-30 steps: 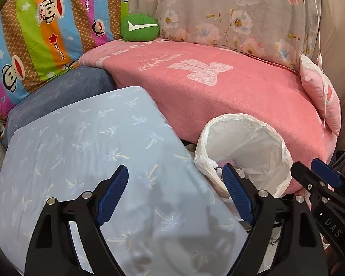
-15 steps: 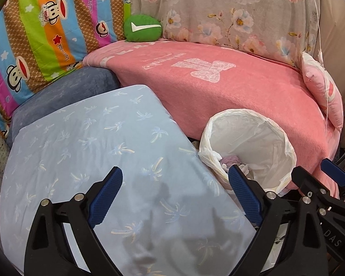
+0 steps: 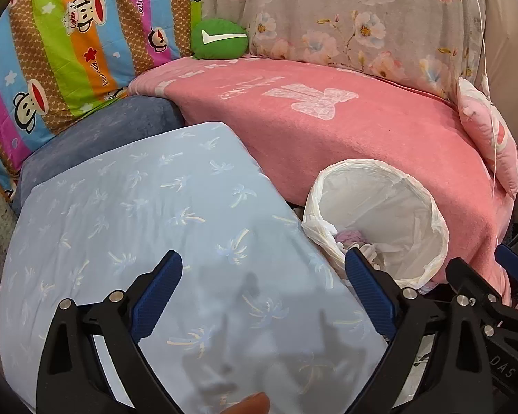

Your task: Organize soft objects

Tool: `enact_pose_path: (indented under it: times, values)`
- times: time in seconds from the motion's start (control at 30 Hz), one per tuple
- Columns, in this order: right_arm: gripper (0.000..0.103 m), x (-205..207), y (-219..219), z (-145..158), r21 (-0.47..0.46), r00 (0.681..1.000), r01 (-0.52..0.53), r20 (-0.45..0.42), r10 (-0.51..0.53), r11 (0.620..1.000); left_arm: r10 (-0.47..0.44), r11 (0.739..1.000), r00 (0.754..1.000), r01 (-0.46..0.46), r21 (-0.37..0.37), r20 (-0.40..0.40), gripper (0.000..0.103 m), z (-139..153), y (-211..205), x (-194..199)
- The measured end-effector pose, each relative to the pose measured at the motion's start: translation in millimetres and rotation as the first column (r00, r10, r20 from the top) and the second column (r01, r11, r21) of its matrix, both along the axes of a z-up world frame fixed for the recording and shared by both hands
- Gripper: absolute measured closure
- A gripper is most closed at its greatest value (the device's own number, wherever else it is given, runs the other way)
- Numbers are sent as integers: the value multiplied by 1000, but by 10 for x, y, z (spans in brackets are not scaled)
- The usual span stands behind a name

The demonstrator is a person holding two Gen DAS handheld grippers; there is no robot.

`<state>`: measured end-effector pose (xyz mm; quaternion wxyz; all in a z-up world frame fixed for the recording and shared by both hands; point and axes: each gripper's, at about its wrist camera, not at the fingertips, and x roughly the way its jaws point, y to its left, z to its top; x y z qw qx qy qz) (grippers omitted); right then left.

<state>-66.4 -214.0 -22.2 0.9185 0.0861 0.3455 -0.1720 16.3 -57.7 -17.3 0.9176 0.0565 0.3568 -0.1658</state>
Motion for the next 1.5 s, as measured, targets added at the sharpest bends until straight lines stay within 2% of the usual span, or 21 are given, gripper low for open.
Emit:
enact_pose_path:
  times: [0.33,0.4,1.5]
  values:
    - [15,-29,-22,-18,-18,1000,5,-3,-5,1000,9,1000,1000,-10,15,2,8,-22,-29,-13]
    - [6,-33,-21,-19,-20,1000,2,-4,-2,1000,11,1000,1000,-11,19,4,8,-23,-34,-24]
    - [6,-83,-24,-31,-42,1000,-8,-20,7,999,30,999,1000,-30,36,8,8,-16,-63,-109]
